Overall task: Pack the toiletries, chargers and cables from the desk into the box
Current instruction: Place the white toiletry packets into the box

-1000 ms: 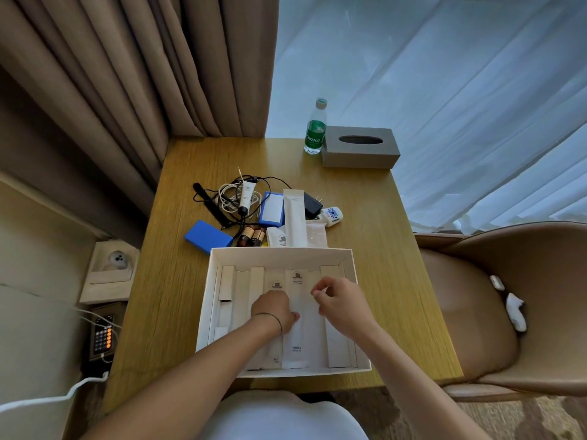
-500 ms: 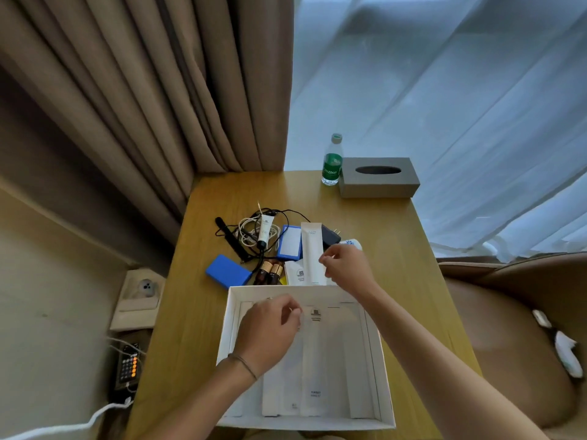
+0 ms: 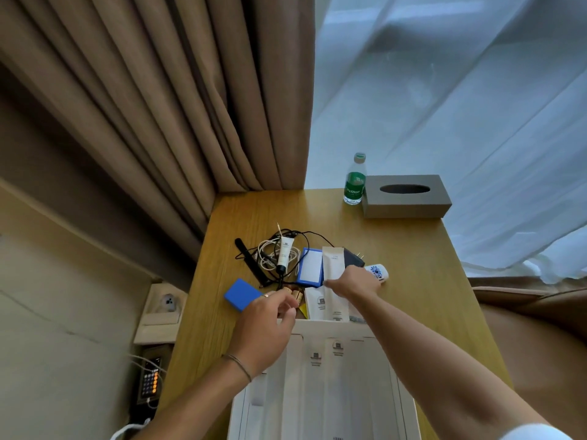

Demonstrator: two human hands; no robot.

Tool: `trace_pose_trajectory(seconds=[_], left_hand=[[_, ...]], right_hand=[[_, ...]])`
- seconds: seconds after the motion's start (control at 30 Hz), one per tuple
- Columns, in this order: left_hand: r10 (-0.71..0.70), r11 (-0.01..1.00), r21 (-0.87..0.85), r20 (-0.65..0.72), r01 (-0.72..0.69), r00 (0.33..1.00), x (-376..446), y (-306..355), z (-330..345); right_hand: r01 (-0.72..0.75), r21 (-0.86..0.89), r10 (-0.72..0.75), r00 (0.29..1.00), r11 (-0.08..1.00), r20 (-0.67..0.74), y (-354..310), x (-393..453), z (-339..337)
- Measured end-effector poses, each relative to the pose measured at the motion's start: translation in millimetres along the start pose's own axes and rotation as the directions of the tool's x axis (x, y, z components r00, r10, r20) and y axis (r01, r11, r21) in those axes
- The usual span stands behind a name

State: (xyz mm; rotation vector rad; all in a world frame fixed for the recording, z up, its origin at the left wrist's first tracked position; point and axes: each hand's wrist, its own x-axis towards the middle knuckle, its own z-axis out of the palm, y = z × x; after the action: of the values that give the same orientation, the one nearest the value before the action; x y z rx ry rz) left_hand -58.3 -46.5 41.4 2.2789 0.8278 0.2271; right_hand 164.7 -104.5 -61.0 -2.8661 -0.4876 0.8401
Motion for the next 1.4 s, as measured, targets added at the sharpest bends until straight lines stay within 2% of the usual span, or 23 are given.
trace_pose_trajectory(seconds=[0.13, 0.33, 0.4, 0.47, 0.53, 0.63, 0.77, 0.83, 1.03, 1.17, 1.3, 1.4], left_hand=[[-0.034, 0.999, 0.023, 0.039, 0.033, 0.999, 10, -5, 3], [-0.113, 0.993, -0.002, 0.106, 0.114, 0.988, 29, -12, 17], [-0.153, 0.988, 0.04, 0.134, 0.149, 0.979, 39, -15, 25], [-0.226, 0.973, 0.084, 0.162, 0.215, 0.961, 52, -18, 34], [-0.294, 0.953, 0.137, 0.204, 0.271, 0.934, 65, -20, 44], [-0.344, 0.928, 0.244, 0.27, 0.281, 0.9, 83, -21, 62], [-0.386, 0.857, 0.475, 0.342, 0.197, 0.857, 104, -21, 89], [-0.405, 0.807, 0.57, 0.346, 0.154, 0.846, 111, -20, 98], [-0.443, 0.707, 0.699, 0.319, 0.107, 0.838, 123, -15, 118], [-0.425, 0.665, 0.741, 0.277, 0.09, 0.862, 123, -15, 127], [-0.45, 0.679, 0.722, 0.266, 0.133, 0.852, 123, -16, 127], [-0.45, 0.734, 0.655, 0.27, 0.181, 0.851, 124, -18, 122]], right_hand=[[-0.019, 0.026, 0.017, 0.998, 0.999, 0.062, 5, 5, 9], [0.016, 0.287, -0.033, 0.998, 0.958, 0.051, 10, 15, 4], [0.064, 0.493, -0.094, 0.995, 0.868, 0.037, 12, 13, -2], [0.112, 0.68, -0.133, 0.991, 0.725, -0.022, 13, 7, -15], [0.143, 0.792, -0.148, 0.987, 0.594, -0.067, 15, -4, -31], [0.104, 0.89, -0.14, 0.989, 0.444, -0.046, 23, -23, -47], [0.008, 0.96, -0.148, 0.988, 0.279, 0.035, 39, -53, -58], [-0.019, 0.973, -0.159, 0.986, 0.23, 0.057, 46, -66, -60], [-0.057, 0.964, -0.186, 0.977, 0.261, 0.108, 68, -96, -56], [-0.021, 0.953, -0.205, 0.975, 0.301, 0.086, 84, -113, -53], [-0.006, 0.941, -0.231, 0.969, 0.337, 0.089, 100, -127, -50], [0.004, 0.935, -0.243, 0.966, 0.355, 0.088, 109, -135, -47]])
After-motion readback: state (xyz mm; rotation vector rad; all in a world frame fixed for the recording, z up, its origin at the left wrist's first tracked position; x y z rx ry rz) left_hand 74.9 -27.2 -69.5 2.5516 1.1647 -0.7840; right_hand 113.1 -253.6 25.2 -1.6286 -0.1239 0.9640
